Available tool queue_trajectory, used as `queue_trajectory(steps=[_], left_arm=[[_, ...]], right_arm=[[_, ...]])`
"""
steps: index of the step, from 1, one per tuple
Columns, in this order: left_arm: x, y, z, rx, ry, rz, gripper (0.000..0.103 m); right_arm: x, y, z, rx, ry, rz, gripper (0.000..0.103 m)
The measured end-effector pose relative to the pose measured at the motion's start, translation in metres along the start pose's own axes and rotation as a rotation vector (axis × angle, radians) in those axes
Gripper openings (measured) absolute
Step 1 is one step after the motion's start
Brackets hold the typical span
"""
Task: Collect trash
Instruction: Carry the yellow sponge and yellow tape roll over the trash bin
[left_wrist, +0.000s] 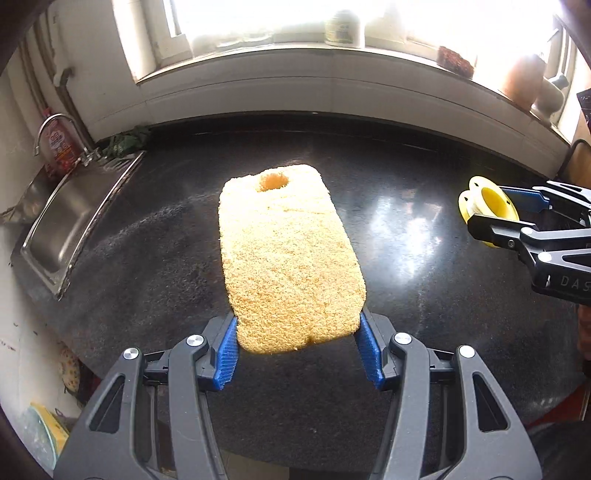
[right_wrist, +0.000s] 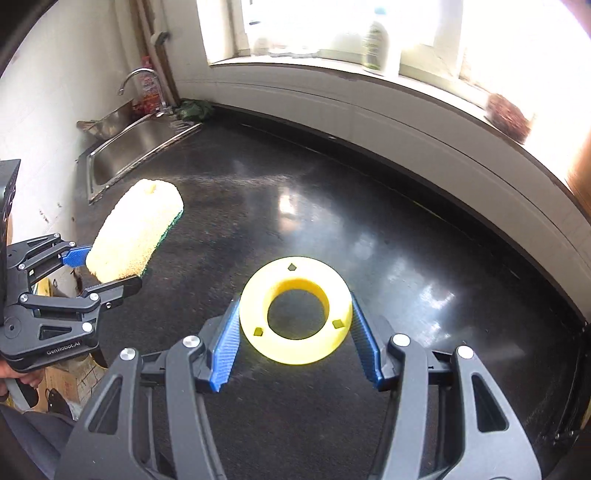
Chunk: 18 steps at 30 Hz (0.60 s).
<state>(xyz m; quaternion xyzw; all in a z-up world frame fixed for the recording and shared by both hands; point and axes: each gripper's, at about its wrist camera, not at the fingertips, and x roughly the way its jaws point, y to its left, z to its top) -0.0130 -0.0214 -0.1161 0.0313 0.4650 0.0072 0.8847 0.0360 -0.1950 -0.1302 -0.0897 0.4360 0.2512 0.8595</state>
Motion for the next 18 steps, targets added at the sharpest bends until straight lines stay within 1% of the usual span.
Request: queue_trajectory(steps=[5,7,10,12,15,18], left_arm=[[-0.026,0.080,-0.040,-0.164,0.002,0.129,0.053],[-0.035,0.114,-0.062,-0.236,0.014,0.190,0.053],[-0.050,0.157,-0.102,-0.351,0.041,0.267,0.053],[-0.057,0.185,-0.131,-0.432,0.067,0.305,0.053],[-0.061,0.217,-0.172,-0.535,0.111,0.345,0.053],[-0.058,0.246,-0.209,-0.637,0.150,0.360,0.053]], right_arm=[[0.028,0.089,0.038,-0.149,0.016,0.165,0.055],[0.037,0.130,0.048,-0.218,0.030,0.233,0.055],[0.048,0.197,0.057,-0.326,0.046,0.330,0.055],[0.053,0.243,0.060,-0.399,0.060,0.394,0.055],[0.062,0.306,0.061,-0.490,0.095,0.481,0.055],[0.076,0.362,0.053,-0.551,0.154,0.551,0.055]])
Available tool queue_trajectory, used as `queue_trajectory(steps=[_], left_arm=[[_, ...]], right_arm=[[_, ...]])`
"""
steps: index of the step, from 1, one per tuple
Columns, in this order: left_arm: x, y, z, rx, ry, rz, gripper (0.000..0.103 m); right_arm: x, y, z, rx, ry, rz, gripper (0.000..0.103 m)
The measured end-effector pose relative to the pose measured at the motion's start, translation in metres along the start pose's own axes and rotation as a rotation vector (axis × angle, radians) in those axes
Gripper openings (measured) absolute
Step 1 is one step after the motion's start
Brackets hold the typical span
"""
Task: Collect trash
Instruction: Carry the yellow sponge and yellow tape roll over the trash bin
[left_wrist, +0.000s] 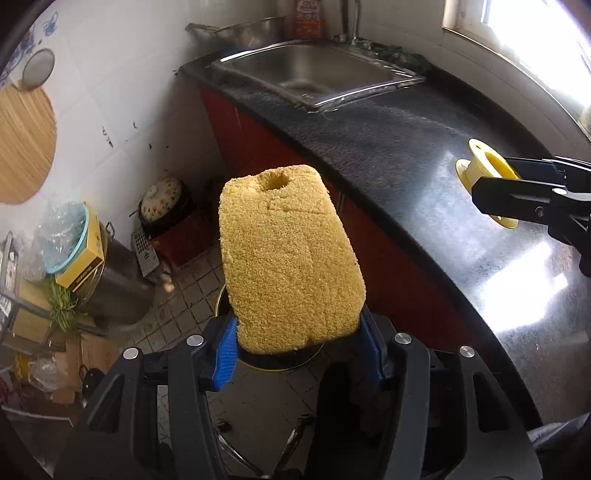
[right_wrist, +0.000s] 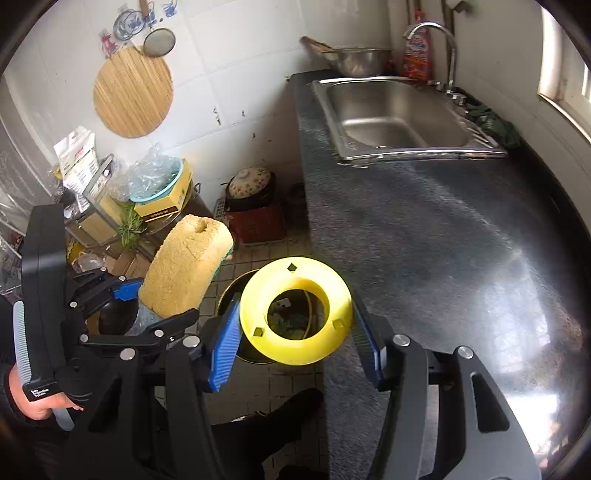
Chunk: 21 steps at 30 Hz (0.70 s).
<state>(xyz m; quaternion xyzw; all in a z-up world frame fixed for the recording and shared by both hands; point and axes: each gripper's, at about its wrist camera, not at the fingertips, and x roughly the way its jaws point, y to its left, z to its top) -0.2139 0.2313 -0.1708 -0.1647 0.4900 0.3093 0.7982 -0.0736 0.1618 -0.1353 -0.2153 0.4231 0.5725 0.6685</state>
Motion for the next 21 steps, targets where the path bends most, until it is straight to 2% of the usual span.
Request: queue_trajectory(steps=[5,8,15,21], left_arm=[[0.036,0.049,-0.017,-0.105,0.083,0.024,0.053],[0.058,0.068,-0.023,-0.135,0.115,0.030,0.053],[0.106,0.091,-0.023,-0.174,0.171,0.007,0.053],[0.131,0.101,-0.023,-0.186,0.196,-0.016,0.053]], right_arm=[[0.063,0.049,0.025,-0.054,0.103,0.072,0.055],[0.095,0.063,0.032,-0.061,0.161,0.088,0.055],[0.164,0.068,0.038,-0.074,0.280,0.075,0.055],[0.203,0.067,0.044,-0.089,0.341,0.067,0.055]])
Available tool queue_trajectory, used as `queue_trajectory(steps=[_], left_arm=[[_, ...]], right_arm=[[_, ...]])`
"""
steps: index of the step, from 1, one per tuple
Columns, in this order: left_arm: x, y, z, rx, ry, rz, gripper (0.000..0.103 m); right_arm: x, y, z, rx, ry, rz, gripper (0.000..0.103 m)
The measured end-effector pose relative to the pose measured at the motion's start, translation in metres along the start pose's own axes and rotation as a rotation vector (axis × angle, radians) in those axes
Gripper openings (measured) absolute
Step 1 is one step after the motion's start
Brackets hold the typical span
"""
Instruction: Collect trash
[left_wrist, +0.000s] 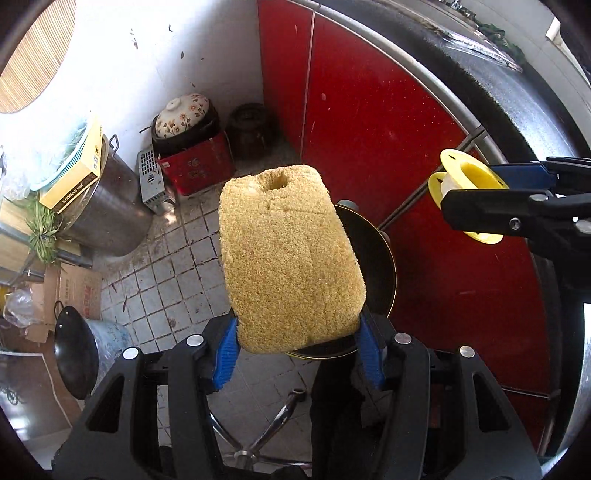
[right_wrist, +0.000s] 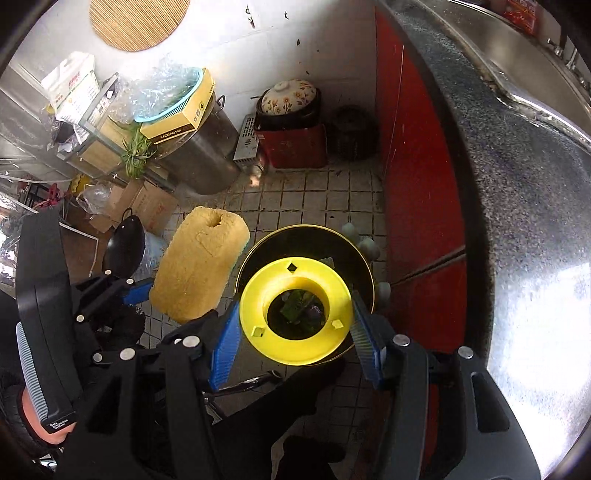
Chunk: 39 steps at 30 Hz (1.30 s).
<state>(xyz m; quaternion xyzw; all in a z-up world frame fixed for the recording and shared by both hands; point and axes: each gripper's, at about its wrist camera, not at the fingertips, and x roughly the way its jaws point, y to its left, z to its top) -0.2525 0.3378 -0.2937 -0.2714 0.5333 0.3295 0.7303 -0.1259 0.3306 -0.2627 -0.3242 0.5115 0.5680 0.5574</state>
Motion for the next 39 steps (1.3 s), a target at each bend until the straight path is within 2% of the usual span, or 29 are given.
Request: queue_trajectory(steps=[4,6,8,10,14,19,21,23,26,28,31,35,39], left_arm=[[0.012,0.006,0.000,-0.011,0.020,-0.025,0.054],[0.017,0.007,-0.001,-0.017,0.029,-0.043,0.057],[0.021,0.007,-0.001,-0.014,0.045,-0.056,0.066],[0.022,0.008,-0.002,-0.011,0.047,-0.043,0.075],[0.017,0.008,-0.005,-0.018,0.049,-0.053,0.080],[-0.004,0.002,-0.003,0.004,0.021,-0.041,0.086],[-0.018,-0.007,0.002,0.031,0.004,-0.017,0.093],[-0.034,-0.022,0.010,0.073,-0.025,-0.008,0.094],[-0.063,-0.058,0.024,0.158,-0.094,-0.029,0.096],[-0.083,-0.089,0.032,0.230,-0.143,-0.073,0.096],[-0.110,-0.156,0.038,0.376,-0.196,-0.131,0.096],[-0.143,-0.256,0.028,0.567,-0.261,-0.208,0.096],[-0.171,-0.345,0.005,0.694,-0.245,-0.322,0.096]], right_arm=[[0.013,-0.001,0.007,-0.002,0.022,-0.004,0.055],[0.019,-0.003,0.010,-0.003,0.035,-0.004,0.055],[0.023,-0.008,0.012,0.009,0.057,0.008,0.070],[0.021,-0.010,0.012,0.019,0.049,0.008,0.075],[0.012,-0.012,0.012,0.022,0.034,0.017,0.076],[-0.023,-0.014,0.004,0.036,-0.023,0.031,0.078],[-0.049,-0.018,-0.005,0.057,-0.068,0.034,0.083],[-0.080,-0.024,-0.019,0.087,-0.126,0.017,0.088],[-0.132,-0.043,-0.051,0.158,-0.208,-0.032,0.093],[-0.167,-0.058,-0.079,0.220,-0.267,-0.087,0.094],[-0.220,-0.084,-0.130,0.344,-0.307,-0.240,0.095],[-0.288,-0.119,-0.221,0.572,-0.376,-0.425,0.095],[-0.344,-0.148,-0.325,0.817,-0.428,-0.576,0.095]])
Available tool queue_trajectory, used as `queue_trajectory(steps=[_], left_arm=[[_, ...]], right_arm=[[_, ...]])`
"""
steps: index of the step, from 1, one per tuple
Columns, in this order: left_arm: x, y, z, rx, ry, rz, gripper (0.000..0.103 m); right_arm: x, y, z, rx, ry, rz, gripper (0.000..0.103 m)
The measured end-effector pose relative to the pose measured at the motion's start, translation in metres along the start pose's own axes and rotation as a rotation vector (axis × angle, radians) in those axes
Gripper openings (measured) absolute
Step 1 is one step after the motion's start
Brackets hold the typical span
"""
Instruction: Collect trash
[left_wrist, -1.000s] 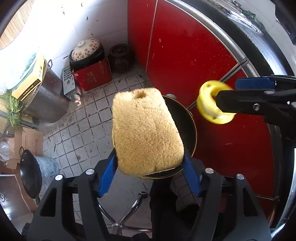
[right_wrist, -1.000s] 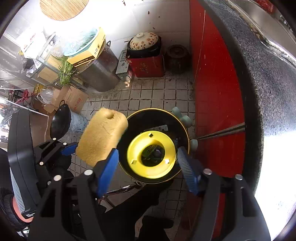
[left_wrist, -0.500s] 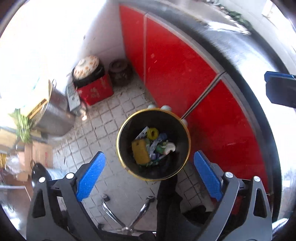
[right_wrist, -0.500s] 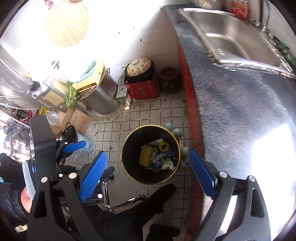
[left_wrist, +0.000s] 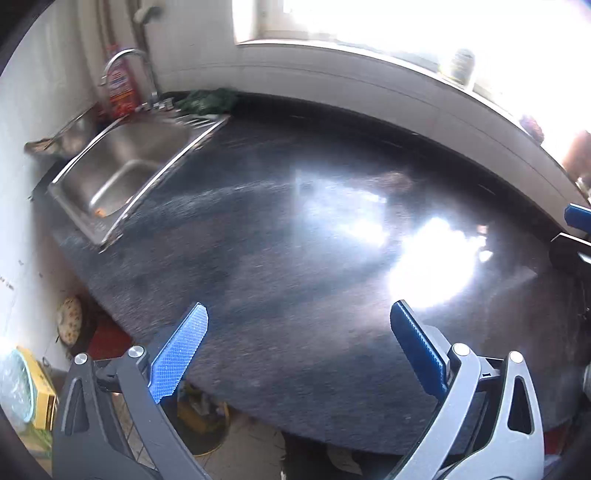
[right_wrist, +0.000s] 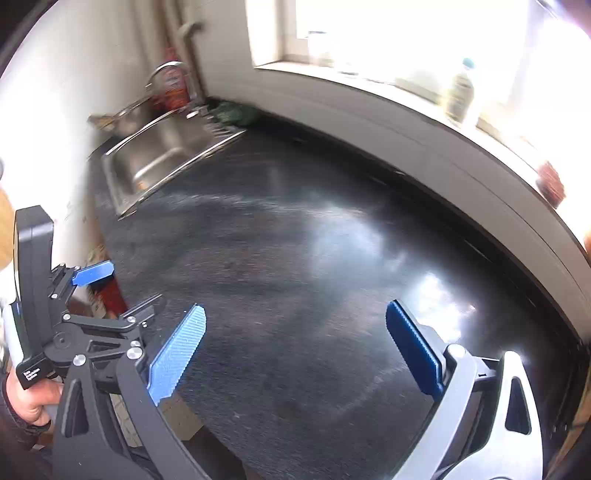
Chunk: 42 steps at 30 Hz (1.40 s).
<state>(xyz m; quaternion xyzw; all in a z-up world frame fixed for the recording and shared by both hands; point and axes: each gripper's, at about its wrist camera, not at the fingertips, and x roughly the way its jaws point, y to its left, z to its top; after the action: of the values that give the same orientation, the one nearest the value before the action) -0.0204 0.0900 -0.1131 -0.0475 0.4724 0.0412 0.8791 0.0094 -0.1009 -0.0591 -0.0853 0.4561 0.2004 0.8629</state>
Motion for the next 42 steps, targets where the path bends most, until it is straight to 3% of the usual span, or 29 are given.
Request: queue_trajectory(steps=[6,9,13,21,42], left_arm=[[0.008,-0.116,0.027,0.180,0.041,-0.088,0.096],[0.007,-0.159,0.031,0.254,0.058,-0.114,0.096],[-0.004,-0.188,0.028,0.312,0.064,-0.103,0.096],[-0.011,-0.197,0.027,0.304,0.067,-0.092,0.096],[-0.009,-0.192,0.025,0.288,0.077,-0.075,0.096]], right_arm=[[-0.048,-0.122,-0.057,0.283,-0.041,-0.204,0.095],[-0.064,-0.156,-0.086,0.394,-0.046,-0.243,0.095],[-0.077,-0.191,-0.117,0.489,-0.045,-0.262,0.095],[-0.080,-0.207,-0.139,0.558,-0.030,-0.261,0.095],[-0.069,-0.207,-0.137,0.557,-0.003,-0.229,0.095]])
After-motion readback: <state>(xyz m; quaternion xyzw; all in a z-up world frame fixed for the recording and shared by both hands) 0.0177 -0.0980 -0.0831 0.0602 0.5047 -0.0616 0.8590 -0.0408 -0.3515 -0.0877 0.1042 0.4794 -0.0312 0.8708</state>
